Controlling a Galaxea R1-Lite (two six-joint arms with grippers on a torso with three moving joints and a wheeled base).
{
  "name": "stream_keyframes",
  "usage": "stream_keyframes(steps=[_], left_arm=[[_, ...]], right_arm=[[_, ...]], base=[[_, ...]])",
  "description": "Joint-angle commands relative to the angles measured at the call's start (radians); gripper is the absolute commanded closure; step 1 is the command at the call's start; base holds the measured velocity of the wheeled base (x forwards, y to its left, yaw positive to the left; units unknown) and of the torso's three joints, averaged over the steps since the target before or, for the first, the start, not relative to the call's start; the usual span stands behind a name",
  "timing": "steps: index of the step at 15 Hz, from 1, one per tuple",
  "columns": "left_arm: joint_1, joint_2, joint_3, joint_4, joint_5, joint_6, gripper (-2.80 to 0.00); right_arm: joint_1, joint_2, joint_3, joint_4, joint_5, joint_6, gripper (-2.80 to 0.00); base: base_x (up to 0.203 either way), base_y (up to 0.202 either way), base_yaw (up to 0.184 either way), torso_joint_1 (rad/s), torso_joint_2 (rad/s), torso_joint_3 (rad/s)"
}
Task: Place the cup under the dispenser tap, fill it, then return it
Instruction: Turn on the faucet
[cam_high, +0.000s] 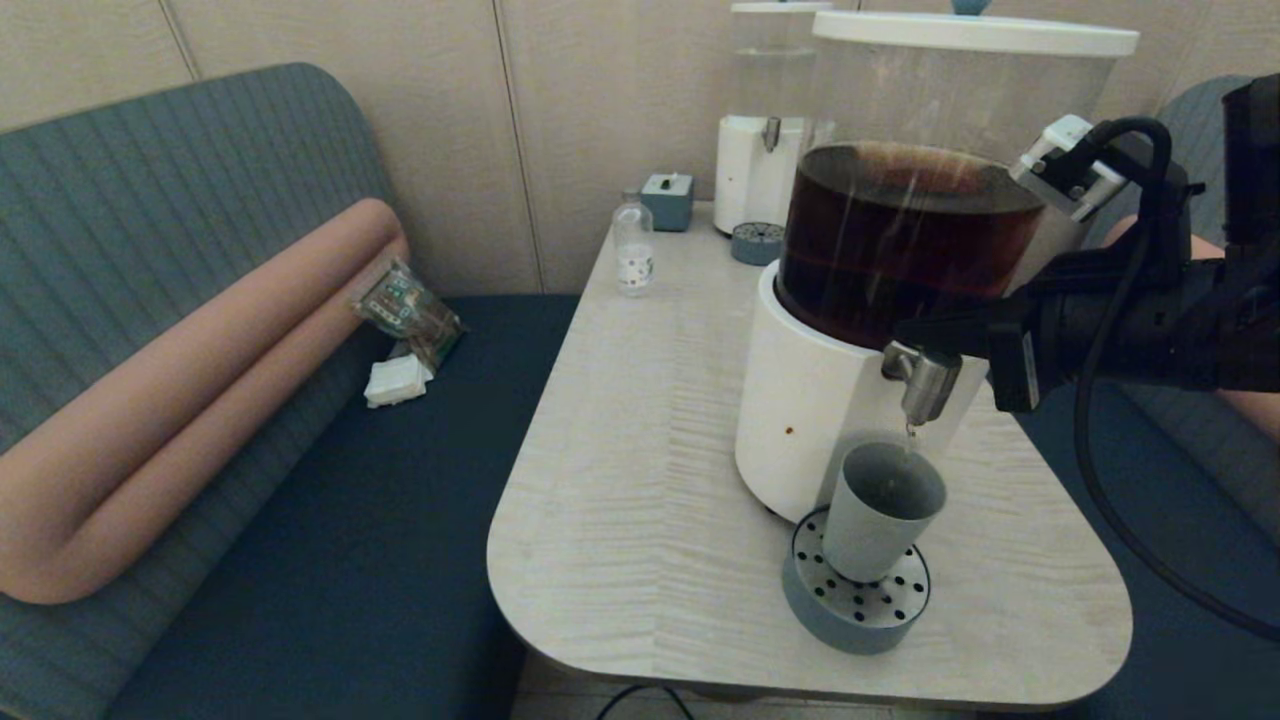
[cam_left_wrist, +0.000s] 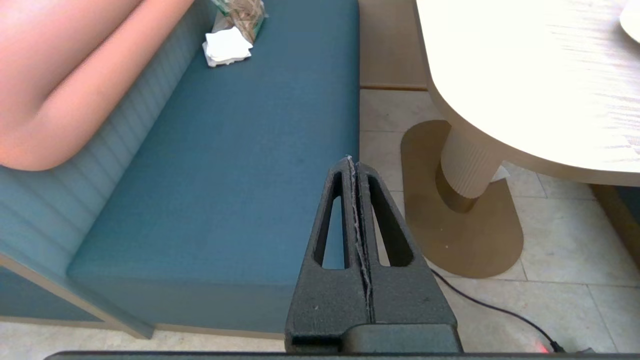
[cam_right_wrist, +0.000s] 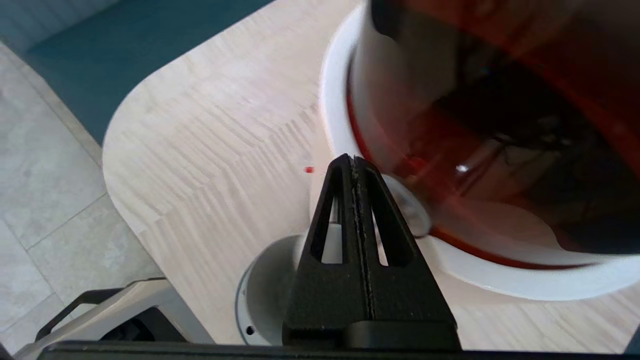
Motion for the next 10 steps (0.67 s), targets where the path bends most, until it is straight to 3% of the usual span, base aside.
stream_keyframes(steps=[1, 10], left_arm=[[0.000, 0.000, 0.000, 0.001, 0.000, -0.001, 0.00], [0.000, 0.001, 0.000, 0.000, 0.000, -0.001, 0.00]], right_arm=[[0.000, -0.001, 0.000, 0.000, -0.001, -0.001, 0.00], [-0.010, -0.046, 0.026, -0.060, -0.004, -0.003, 0.00]], base=[[0.000, 0.000, 0.000, 0.000, 0.00, 0.000], [0.000, 0.000, 0.000, 0.000, 0.00, 0.000]])
